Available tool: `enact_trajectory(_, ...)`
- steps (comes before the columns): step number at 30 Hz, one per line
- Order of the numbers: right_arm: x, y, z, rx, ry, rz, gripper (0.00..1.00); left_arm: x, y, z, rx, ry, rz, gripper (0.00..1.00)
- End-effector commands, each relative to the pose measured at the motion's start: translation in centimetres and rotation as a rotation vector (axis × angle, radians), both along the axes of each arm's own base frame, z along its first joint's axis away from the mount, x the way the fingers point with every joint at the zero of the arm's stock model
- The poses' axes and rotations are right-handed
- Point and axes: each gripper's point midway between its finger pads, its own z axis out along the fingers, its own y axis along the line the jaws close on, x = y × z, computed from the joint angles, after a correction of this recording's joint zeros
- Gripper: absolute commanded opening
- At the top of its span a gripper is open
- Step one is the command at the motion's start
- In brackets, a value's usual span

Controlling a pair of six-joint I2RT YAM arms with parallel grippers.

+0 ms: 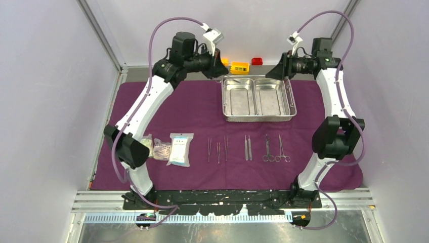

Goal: Open and lay out the surgical kit
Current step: Place the medical item in the surgical kit.

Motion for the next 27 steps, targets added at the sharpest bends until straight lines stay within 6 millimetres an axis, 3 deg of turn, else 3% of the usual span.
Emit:
enact_trajectory(1,-5.7,3.7,2.0,-0.043,-0.124,0.241,0.55,-5.4,-0.2,1.1,-0.115,0.162,-0.138,0.00)
enact_trajectory(6,-11.2,7.5,0.6,-0.086,-0.111,0.423,0.56,-7.5,-0.2,0.2,-0.153,0.233,-0.200,0.00)
enact_trajectory(11,-15.0,9.8,-0.5,-0.106,-0.093,0.546,0.56,-8.4,-0.3,-0.8,-0.170,0.258,-0.229,0.00)
enact_trajectory(22,-16.9,11.5,-3.2,-0.064,0.014,0.650,0.55,-9.4,-0.8,-1.2,-0.233,0.317,-0.297,0.00)
enact_trajectory(27,-17.8,11.8,-3.2,-0.025,0.045,0.688,0.51,-8.9,-0.5,-1.4,-0.257,0.337,-0.290,0.00)
